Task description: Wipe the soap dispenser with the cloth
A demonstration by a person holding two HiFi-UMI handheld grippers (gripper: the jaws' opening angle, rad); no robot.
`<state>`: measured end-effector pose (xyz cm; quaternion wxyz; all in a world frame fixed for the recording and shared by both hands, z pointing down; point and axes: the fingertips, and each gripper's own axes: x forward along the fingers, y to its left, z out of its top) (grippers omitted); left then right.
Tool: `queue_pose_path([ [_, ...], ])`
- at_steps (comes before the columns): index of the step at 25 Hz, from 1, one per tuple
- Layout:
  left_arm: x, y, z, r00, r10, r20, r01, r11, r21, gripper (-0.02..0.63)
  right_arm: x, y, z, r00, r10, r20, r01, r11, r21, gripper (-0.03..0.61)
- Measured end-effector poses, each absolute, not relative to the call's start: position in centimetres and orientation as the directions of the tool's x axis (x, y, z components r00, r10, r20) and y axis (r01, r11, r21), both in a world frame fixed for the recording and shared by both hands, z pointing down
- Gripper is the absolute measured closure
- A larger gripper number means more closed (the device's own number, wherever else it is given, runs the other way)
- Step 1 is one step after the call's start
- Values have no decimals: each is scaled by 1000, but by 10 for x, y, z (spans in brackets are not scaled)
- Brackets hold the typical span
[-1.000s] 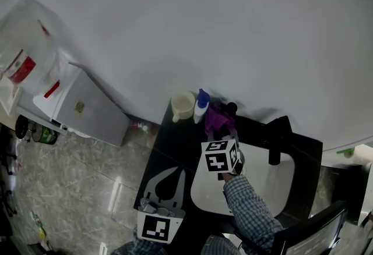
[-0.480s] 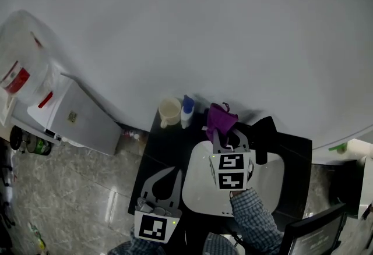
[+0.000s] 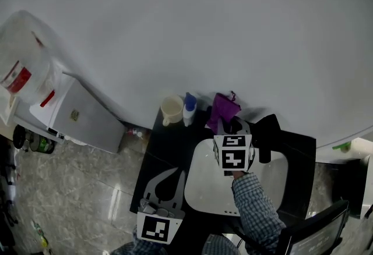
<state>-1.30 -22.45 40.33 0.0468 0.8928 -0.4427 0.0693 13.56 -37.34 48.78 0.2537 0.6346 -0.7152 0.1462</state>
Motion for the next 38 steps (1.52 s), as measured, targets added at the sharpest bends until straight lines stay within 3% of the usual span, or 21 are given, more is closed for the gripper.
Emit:
queue_pose_path([
  [15, -18, -220, 414, 578, -792, 195, -811, -584, 32, 612, 142, -334, 575, -42, -721, 692, -973, 186, 135, 499],
  [21, -6, -221, 407, 601, -781, 171, -794, -607, 20, 612, 147, -316, 537, -66, -765, 640, -983, 158, 88, 499],
  [30, 14, -225, 394, 630, -764, 140, -772, -635, 3, 612, 139, -353, 441, -139, -884, 447, -978, 194, 78, 499],
  [38, 14, -226, 394, 618, -773, 143, -782, -623, 13, 612, 155, -382, 476, -111, -845, 523, -970, 206, 128, 499],
])
